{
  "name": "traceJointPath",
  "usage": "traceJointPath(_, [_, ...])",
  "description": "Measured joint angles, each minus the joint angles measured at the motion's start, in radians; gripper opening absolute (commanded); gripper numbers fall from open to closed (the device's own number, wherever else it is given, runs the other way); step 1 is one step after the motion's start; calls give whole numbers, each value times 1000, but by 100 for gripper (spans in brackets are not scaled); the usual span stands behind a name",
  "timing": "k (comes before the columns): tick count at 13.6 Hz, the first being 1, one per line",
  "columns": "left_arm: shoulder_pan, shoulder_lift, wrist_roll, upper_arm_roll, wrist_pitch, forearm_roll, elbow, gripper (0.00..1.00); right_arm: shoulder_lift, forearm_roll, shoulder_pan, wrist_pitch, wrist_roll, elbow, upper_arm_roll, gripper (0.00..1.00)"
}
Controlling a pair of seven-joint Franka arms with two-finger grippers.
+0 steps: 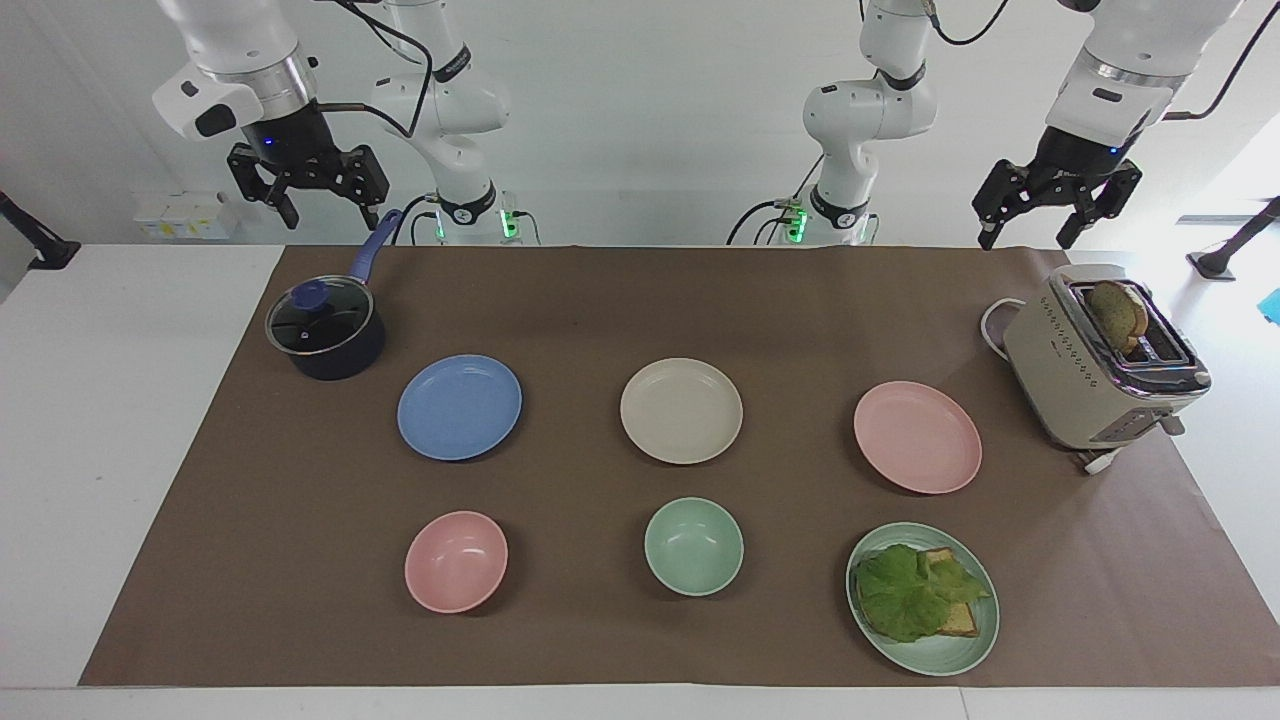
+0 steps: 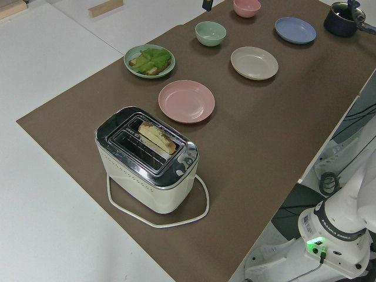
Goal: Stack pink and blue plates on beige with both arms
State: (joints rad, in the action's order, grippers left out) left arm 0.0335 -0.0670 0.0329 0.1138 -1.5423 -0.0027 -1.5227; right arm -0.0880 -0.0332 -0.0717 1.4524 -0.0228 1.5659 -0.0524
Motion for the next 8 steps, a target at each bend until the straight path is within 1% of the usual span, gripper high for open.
traceJointPath(5, [1, 0, 0, -2, 4, 0, -12, 100, 0, 0, 0, 0, 0, 0, 0, 100])
traceJointPath(7, [8, 4, 0, -6, -18, 0, -70, 100, 0, 0, 0, 0, 0, 0, 0, 100])
traceJointPath(8, [12, 9, 0, -7, -62, 0, -118, 100, 0, 0, 0, 0, 0, 0, 0, 100])
